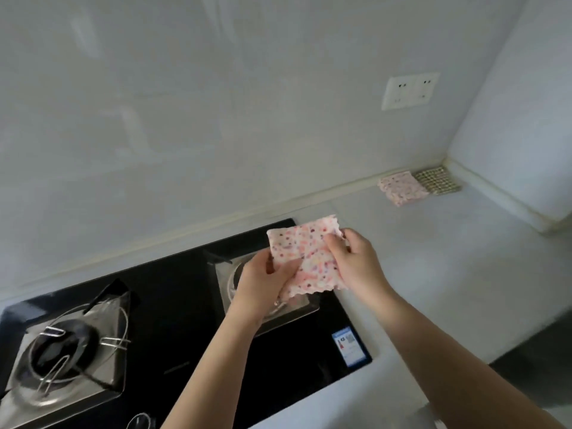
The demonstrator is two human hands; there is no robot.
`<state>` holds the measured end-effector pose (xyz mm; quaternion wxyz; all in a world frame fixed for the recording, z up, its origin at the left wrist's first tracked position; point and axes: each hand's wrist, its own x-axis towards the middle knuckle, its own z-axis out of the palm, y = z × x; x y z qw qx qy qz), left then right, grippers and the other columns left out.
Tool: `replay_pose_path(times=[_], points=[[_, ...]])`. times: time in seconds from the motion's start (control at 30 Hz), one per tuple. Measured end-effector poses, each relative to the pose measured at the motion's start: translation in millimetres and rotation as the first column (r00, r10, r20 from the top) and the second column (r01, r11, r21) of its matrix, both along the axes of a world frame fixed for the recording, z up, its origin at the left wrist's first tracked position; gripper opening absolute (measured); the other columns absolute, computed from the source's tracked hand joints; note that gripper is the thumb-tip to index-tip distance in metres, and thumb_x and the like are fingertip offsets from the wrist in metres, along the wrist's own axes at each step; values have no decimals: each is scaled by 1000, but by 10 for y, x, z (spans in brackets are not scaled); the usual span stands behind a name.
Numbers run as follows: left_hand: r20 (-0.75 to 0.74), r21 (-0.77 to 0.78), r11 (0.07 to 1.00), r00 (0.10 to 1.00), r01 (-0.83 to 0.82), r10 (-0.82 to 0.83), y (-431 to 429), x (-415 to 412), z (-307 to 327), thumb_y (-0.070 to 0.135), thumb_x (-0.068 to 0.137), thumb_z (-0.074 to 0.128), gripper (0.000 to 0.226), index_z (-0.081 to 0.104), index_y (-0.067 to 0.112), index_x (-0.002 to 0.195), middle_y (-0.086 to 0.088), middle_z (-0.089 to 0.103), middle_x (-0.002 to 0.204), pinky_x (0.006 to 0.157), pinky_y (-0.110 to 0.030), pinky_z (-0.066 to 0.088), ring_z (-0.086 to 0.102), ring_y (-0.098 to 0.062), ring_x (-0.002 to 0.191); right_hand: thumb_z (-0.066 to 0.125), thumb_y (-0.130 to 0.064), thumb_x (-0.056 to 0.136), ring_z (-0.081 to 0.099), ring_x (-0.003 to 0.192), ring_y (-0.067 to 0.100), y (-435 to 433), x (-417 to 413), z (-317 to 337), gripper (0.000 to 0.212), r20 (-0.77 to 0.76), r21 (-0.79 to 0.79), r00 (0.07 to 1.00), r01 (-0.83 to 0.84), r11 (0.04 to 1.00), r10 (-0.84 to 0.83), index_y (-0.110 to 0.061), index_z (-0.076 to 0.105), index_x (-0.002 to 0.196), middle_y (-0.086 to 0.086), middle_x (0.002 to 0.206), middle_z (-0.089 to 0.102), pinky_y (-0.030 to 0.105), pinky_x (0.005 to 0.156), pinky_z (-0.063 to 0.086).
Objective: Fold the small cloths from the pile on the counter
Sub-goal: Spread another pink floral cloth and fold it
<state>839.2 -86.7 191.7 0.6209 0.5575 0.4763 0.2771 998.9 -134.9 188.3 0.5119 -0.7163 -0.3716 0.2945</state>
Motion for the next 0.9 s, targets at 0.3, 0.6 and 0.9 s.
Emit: replay_pose_path(times=[0.3,0.6,0.9], points=[[29,-157,983,995,97,-93,367,1591,-489,4,87,68,30,58,10,114,-9,70,106,80,-40,59,70,-24,94,66,-17,91,55,50,9,157,1681,-433,16,-373,-203,925,0,979,-77,-2,69,92,7,73,62,20,46,38],[-89,-166,985,996,-45,30,871,3718,-1184,20,90,65,24,58,12,111,-9,69,104,80,-50,58,69,-27,92,57,-30,94,52,59,18,945,3637,-1105,28,-82,-288,994,44,957,-71,-5,59,81,8,72,58,28,54,38],[-274,-10,985,948,-174,164,1713,5305,-1553,34,98,46,33,65,8,88,-9,66,86,77,-45,57,65,-30,84,48,-28,100,55,76,26,1857,5064,-1553,31,231,-233,971,112,966,-56,-5,59,82,10,77,60,35,66,39]])
